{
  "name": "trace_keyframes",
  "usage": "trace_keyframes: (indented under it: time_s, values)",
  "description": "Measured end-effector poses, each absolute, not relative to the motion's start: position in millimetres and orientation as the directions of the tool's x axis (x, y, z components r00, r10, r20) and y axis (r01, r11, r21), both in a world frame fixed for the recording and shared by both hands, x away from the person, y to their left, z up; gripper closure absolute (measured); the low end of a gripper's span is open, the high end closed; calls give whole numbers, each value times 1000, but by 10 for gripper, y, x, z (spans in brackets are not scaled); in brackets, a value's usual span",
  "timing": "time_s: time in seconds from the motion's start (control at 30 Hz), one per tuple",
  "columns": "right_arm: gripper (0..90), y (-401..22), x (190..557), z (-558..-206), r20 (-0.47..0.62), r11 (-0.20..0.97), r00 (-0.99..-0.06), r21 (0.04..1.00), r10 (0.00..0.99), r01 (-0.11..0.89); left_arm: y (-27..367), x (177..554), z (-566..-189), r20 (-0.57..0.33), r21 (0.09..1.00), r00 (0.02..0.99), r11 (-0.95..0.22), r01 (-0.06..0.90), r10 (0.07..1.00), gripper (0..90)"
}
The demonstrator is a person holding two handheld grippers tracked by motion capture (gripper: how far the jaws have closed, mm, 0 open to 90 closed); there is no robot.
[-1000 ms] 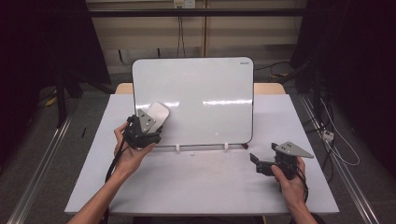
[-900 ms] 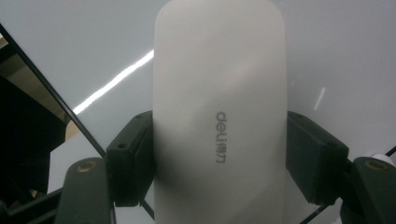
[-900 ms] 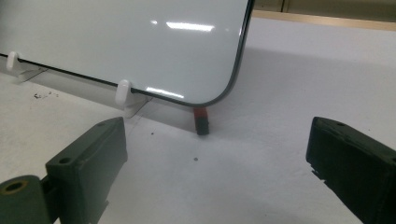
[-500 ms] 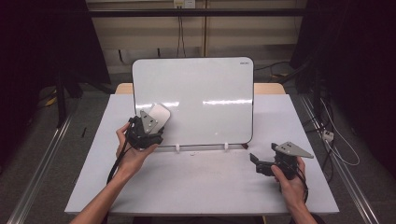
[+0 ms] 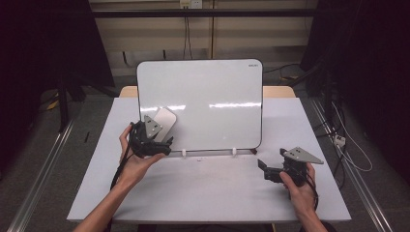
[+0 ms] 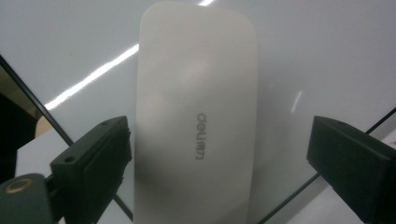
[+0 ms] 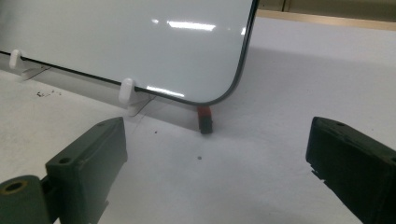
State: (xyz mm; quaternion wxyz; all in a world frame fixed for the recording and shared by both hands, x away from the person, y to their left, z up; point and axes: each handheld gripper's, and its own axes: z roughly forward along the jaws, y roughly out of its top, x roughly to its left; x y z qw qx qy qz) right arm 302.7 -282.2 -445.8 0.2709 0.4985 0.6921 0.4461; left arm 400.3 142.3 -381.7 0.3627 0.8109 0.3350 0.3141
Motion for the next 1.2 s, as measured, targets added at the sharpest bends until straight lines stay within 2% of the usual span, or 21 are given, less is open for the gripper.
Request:
trace_keyframes:
  time_s: [0.27,0.37,0.6,1.2]
  values:
    - [58,-2811,3040,-4466,67,110,-357,885,932,452,1525,3969,-3753,171,820,605,-452,351,778,47]
    - [58,-2809,3034,-4466,68,108,-355,884,932,455,1600,3968,-3717,37,831,628,-373,412,777,46]
    - [58,-2818,3025,-4465,68,108,-355,886,932,452,1687,3857,-3731,94,843,597,-383,379,797,48]
    - [58,-2817,3019,-4467,66,110,-353,884,933,454,1979,3632,-4034,103,840,531,-359,406,841,47]
